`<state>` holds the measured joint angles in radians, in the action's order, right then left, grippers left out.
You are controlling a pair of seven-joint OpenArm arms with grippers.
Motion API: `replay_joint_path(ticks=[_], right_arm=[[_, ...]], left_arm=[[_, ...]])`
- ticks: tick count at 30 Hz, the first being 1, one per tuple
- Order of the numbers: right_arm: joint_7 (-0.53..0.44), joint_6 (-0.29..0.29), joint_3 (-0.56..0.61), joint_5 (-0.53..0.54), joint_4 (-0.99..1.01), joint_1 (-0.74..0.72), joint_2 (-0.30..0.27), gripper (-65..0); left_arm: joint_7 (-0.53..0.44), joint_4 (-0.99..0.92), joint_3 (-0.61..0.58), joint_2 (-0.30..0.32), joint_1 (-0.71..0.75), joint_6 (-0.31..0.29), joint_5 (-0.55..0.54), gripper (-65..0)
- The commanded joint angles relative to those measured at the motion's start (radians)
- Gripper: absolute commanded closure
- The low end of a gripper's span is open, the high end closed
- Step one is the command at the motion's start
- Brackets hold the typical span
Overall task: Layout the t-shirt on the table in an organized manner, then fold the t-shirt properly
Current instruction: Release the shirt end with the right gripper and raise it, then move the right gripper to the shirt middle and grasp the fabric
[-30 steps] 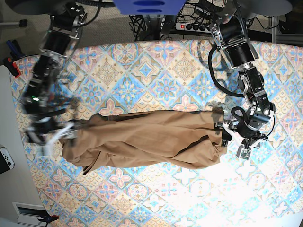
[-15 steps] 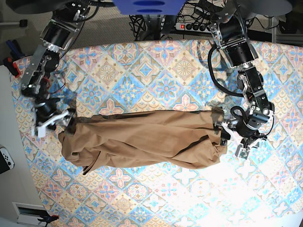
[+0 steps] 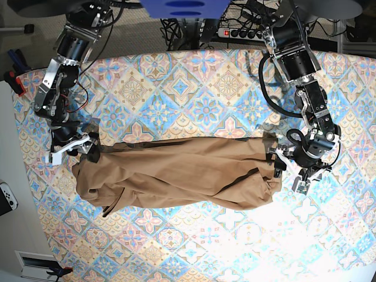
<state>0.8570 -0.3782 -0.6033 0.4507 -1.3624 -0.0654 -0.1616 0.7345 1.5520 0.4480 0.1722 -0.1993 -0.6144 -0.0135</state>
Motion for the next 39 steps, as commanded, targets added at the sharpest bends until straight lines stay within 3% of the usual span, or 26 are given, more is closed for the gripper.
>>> replay_joint_path(ticks=[1,4,6,9,13,14,18,22,25,28,31,34,37,39], right_arm=[[-0.008,-0.005,-0.002,0.01,0.013,-0.007,-0.013,-48.2],[-0.008,-0.006,0.013,0.01,0.059,-0.007,-0.013,-47.9],[-0.008,-0.006,0.066,0.01,0.064,-0.007,-0.013,-44.3],[-0.003,-0.006,0.141,0.01,0.027,-0.038,-0.017,-30.3],[0.001,0.003,0.231,0.007,-0.061,-0.07,-0.017,-3.4],[0.001,0.006,0.243,0.006,-0.081,-0.07,-0.016,0.0],[0.028,0.127,0.294,0.004,-0.171,-0.07,-0.017,0.0],[0.031,0.187,0.42,-0.04,-0.274,-0.092,-0.033,0.0],[0.032,0.259,0.627,-0.214,-0.288,-0.133,-0.036,0.0],[0.061,0.267,0.843,-0.419,-0.254,-0.184,-0.033,0.0],[0.106,0.267,0.994,-0.61,-0.159,-0.242,0.053,0.0],[0.132,0.267,1.04,-0.758,-0.03,-0.253,0.141,0.0],[0.156,0.267,1.041,-0.901,0.045,-0.253,0.187,-0.9],[0.143,0.267,1.049,-0.959,0.05,-0.247,0.191,-13.3]], left_arm=[[-0.022,0.017,0.001,0.01,-0.022,0.003,-0.009,-38.7],[-0.022,0.017,0.001,0.01,-0.022,0.003,-0.009,-38.7],[-0.022,0.017,0.001,0.01,-0.022,0.003,-0.009,-38.7],[-0.022,0.017,0.001,0.01,-0.022,0.003,-0.007,-38.7],[-0.022,0.017,0.001,0.01,-0.021,0.003,-0.007,-38.7],[-0.022,0.017,0.001,0.01,-0.021,0.003,-0.007,-38.7],[-0.022,0.017,0.001,0.01,-0.009,0.003,-0.007,-38.7],[-0.022,0.017,0.001,0.01,-0.007,0.003,-0.003,-38.7],[-0.022,0.017,0.001,0.01,0.005,0.003,-0.007,-38.7],[-0.022,0.017,0.001,0.01,0.013,0.003,-0.007,-38.7],[-0.022,0.017,0.001,0.01,0.014,0.003,-0.007,-38.7],[-0.022,0.017,0.001,0.008,0.014,0.003,-0.007,-38.7],[-0.022,0.017,0.001,0.008,0.014,0.003,-0.007,-38.7],[-0.022,0.017,0.001,0.008,0.014,0.003,-0.007,-38.7]])
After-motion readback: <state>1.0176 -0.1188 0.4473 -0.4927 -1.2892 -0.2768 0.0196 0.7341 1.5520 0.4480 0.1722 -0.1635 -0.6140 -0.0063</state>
